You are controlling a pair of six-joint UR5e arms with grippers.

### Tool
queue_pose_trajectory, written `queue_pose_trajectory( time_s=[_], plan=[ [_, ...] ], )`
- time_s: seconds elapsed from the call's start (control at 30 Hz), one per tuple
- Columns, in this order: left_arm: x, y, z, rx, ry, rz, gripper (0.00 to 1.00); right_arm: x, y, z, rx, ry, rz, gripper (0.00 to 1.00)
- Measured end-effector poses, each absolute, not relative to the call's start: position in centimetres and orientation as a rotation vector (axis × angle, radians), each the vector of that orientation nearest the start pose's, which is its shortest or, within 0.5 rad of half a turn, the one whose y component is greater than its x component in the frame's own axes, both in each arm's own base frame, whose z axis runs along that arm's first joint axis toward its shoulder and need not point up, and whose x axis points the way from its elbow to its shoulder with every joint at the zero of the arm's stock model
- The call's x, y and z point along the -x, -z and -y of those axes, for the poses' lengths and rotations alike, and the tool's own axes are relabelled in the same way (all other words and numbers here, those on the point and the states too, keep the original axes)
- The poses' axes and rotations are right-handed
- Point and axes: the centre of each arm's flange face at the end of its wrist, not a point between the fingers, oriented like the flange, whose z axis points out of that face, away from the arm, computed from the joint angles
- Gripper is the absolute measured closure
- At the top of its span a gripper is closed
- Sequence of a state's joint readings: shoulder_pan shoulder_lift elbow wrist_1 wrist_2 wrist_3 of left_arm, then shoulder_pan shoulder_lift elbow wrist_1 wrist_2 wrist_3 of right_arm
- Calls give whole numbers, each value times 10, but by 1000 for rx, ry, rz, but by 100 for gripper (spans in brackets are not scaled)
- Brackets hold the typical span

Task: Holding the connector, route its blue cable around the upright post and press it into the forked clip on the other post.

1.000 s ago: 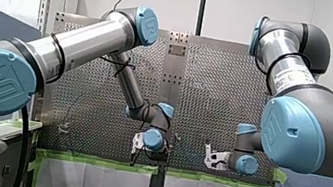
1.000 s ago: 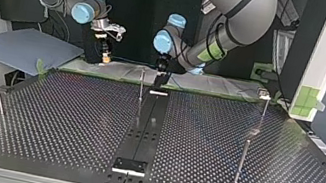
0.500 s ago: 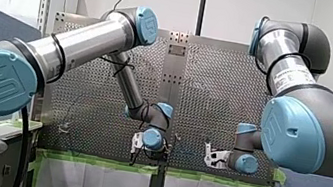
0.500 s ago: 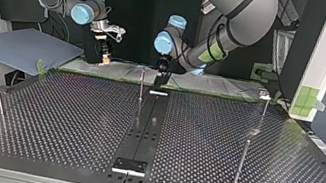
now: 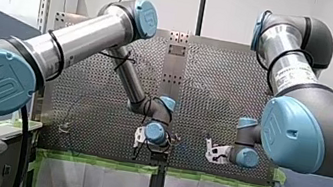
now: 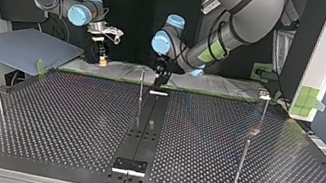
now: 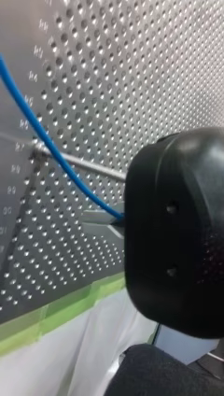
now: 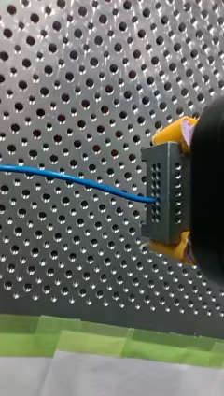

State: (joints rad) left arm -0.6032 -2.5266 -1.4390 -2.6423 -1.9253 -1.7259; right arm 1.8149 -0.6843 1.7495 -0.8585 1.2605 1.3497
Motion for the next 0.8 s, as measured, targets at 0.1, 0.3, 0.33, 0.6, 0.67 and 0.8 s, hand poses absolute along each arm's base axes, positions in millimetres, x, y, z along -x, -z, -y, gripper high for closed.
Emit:
queue_pose_trajectory(
  time_s=[0.1,0.3,0.33,0.6,0.67,0.8],
  plan=[
    [-491,-1,459,-182,184,-1872,100,-302,25,534,-1829,-1365,824,100],
    [-486,-7,456,-184,181,-1874,100,-303,24,533,-1837,-1359,819,100],
    [-485,-8,456,-184,182,-1874,100,-303,24,533,-1838,-1359,818,100],
    [-483,-8,457,-188,185,-1874,100,-302,24,533,-1844,-1354,816,100],
    [-484,-8,456,-186,185,-1874,100,-302,23,534,-1842,-1355,816,100],
    [-488,-9,455,-179,186,-1870,100,-300,22,535,-1838,-1356,819,100]
  ],
)
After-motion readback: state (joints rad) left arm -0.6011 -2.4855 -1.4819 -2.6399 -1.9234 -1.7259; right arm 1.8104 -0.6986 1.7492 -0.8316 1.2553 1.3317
